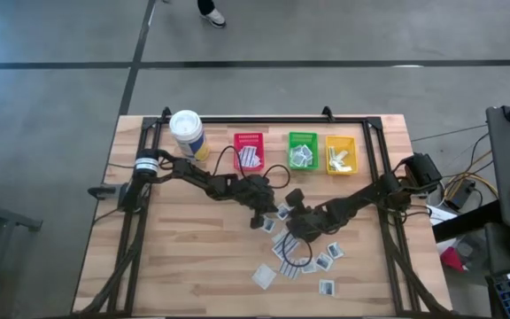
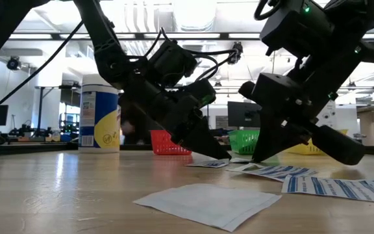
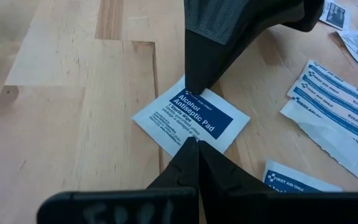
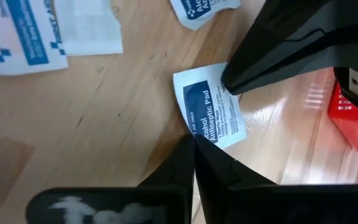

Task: Pick & Place First Aid Supplies
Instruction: Put the alcohol pad in the green bin

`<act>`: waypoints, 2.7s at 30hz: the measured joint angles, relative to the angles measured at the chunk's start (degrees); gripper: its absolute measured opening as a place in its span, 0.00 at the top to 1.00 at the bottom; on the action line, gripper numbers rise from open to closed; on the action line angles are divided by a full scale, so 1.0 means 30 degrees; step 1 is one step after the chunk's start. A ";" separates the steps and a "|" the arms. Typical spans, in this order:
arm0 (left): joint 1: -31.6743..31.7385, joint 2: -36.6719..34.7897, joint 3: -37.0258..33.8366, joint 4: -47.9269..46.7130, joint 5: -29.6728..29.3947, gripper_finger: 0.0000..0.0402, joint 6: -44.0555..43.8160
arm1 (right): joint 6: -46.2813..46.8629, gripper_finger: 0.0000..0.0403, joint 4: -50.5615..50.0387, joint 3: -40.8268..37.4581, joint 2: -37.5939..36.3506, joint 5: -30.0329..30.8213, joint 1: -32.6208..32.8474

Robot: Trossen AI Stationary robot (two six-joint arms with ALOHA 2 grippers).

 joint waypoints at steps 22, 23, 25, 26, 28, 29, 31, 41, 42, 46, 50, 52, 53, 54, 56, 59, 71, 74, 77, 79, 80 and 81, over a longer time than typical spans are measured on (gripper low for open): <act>0.0050 -0.3202 -0.1007 -0.0225 -0.0704 1.00 0.2160 | 0.4557 0.98 -0.2905 -0.0080 -0.2690 0.0308 -0.0010; 0.0050 -0.3484 -0.1278 -0.0302 -0.0888 1.00 0.2229 | 0.4754 0.98 -0.3260 -0.0080 -0.2931 0.0639 -0.0010; 0.0050 -0.4072 -0.1791 -0.0216 -0.1251 1.00 0.2302 | 0.5182 0.98 -0.4182 -0.0073 -0.3558 0.1218 -0.0012; 0.0057 -0.4446 -0.2098 -0.0255 -0.1341 1.00 0.2310 | 0.5369 0.98 -0.4515 -0.0073 -0.3844 0.1424 -0.0017; 0.0056 -0.5210 -0.2597 -0.0156 -0.1391 1.00 0.2380 | 0.5674 0.98 -0.5169 -0.0082 -0.4470 0.1490 -0.0047; 0.0057 -0.5676 -0.2888 -0.0034 -0.1453 1.00 0.2437 | 0.5793 0.98 -0.5368 -0.0122 -0.4742 0.1556 -0.0061; 0.0050 -0.6544 -0.3504 -0.0071 -0.1539 1.00 0.2455 | 0.6104 0.98 -0.5457 -0.0153 -0.5402 0.1745 -0.0073; 0.0104 -1.0900 -0.6554 0.0210 -0.2262 1.00 0.2455 | 0.6693 0.98 -0.5532 -0.0347 -0.8674 0.4539 -0.0128; 0.0108 -1.1269 -0.6813 0.0294 -0.2437 1.00 0.2455 | 0.6710 0.98 -0.5428 -0.0338 -0.8972 0.4981 -0.0220; 0.0208 -1.2667 -0.7671 0.0556 -0.2947 1.00 0.2419 | 0.7159 0.98 -0.5333 -0.0347 -0.9842 0.6070 -0.1184; 0.0225 -1.3590 -0.8218 0.0671 -0.3033 1.00 0.2353 | 0.7203 0.98 -0.4875 -0.0596 -0.9979 0.6516 -0.2972; 0.0225 -1.3855 -0.8397 0.0786 -0.3028 1.00 0.2266 | 0.7431 0.98 -0.5034 -0.0711 -0.9816 0.6426 -0.4188; 0.0225 -1.3903 -0.8464 0.0656 -0.3025 1.00 0.2199 | 0.7612 0.98 -0.4894 -0.0709 -0.9696 0.6333 -0.4868; 0.0225 -1.3895 -0.8456 0.0734 -0.3021 1.00 0.2128 | 0.7631 0.98 -0.4931 -0.0779 -0.9647 0.6011 -0.5559; 0.0225 -1.3869 -0.8459 0.0656 -0.3018 1.00 0.2051 | 0.7556 0.98 -0.5034 -0.0875 -0.9549 0.4526 -0.6910; 0.0225 -1.3735 -0.8408 0.0763 -0.3006 1.00 0.1982 | 0.7611 0.98 -0.4893 -0.0860 -0.9462 0.2274 -0.8784; 0.0225 -1.3729 -0.8411 0.0712 -0.2985 1.00 0.2076 | 0.8453 0.98 -0.2549 -0.0823 -0.8517 -0.0019 -1.2402; 0.0225 -1.3726 -0.8415 0.0706 -0.2982 1.00 0.2076 | 0.8463 0.98 -0.2048 -0.0823 -0.7465 -0.0219 -1.2526; 0.0225 -1.3726 -0.8415 0.0704 -0.2982 1.00 0.2083 | 0.8470 0.98 -0.1972 -0.0699 -0.6456 -0.0197 -1.2504; 0.0225 -1.3728 -0.8415 0.0706 -0.2982 1.00 0.2084 | 0.8470 0.98 -0.1907 -0.0528 -0.5990 -0.0175 -1.2504; 0.0225 -1.3725 -0.8421 0.0705 -0.2982 1.00 0.2087 | 0.8454 0.98 -0.1911 -0.0438 -0.5811 -0.0150 -1.2504; 0.0225 -1.3725 -0.8422 0.0705 -0.2982 1.00 0.2101 | 0.8375 0.98 -0.1909 -0.0358 -0.5645 -0.0143 -1.2504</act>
